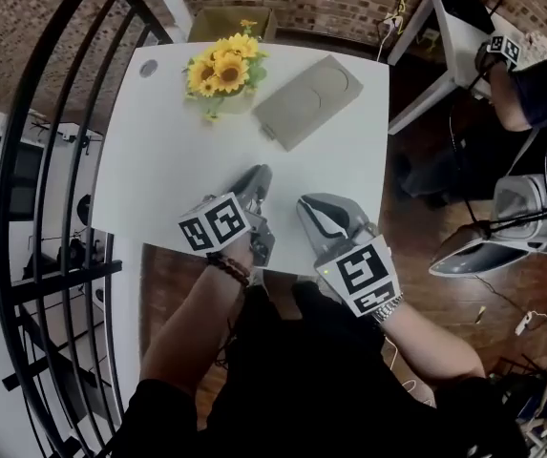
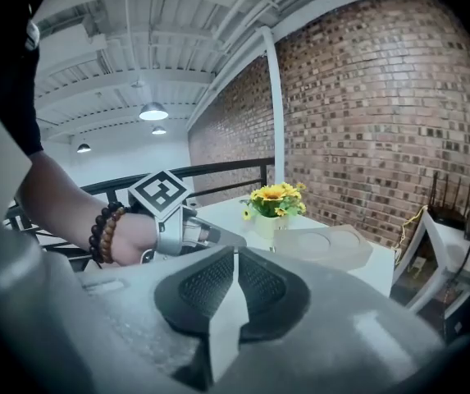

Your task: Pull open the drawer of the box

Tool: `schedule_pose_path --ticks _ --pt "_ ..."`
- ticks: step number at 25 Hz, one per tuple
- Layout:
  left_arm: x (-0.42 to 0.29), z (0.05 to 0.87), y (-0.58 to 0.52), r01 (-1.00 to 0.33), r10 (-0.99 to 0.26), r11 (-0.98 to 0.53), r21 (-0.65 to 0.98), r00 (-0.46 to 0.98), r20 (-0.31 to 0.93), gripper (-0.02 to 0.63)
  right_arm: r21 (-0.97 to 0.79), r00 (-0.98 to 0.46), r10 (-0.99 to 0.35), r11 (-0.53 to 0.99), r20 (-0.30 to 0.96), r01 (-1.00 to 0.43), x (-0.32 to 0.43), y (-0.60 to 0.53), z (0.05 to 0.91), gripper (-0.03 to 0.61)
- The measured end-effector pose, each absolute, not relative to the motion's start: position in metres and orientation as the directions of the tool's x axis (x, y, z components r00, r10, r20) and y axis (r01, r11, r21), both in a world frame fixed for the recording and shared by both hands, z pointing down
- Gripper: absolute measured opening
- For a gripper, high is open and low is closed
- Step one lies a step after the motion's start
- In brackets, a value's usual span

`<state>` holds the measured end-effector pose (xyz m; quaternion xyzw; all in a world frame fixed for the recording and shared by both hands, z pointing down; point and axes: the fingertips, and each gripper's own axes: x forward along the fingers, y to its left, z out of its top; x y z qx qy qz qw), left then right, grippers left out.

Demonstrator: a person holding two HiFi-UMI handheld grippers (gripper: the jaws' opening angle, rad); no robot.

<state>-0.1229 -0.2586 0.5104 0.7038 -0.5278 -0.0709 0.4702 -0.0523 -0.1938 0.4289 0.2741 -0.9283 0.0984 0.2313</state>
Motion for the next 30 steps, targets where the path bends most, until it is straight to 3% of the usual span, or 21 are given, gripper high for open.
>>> schedule_pose_path --ticks 7,16,24,30 --pt "-0.128 0.562 -0.304 -0.533 -0.798 0.08 0.842 0.472 0.374 0.124 -0.044 -0.698 -0.491 0.801 0.521 -0.597 -0.072 -0.229 0.455 -0.002" --pt "-0.132 0.59 -0.345 -0.407 -0.804 0.148 0.902 0.482 0.349 0.133 -0.037 -0.671 -0.516 0.778 0.532 -0.628 -0.08 -0.254 0.465 -0.002" --pt "-0.129 0.595 -0.352 -0.323 -0.801 0.171 0.931 0.505 0.322 0.061 -0.042 -0.663 -0.525 0.766 0.534 -0.641 -0.079 -0.256 0.466 -0.002" --pt "-0.131 0.594 -0.347 -0.33 -0.791 0.183 0.926 0.51 0.338 0.046 -0.049 -0.666 -0.525 0.765 0.53 -0.643 -0.081 -0.252 0.466 -0.002"
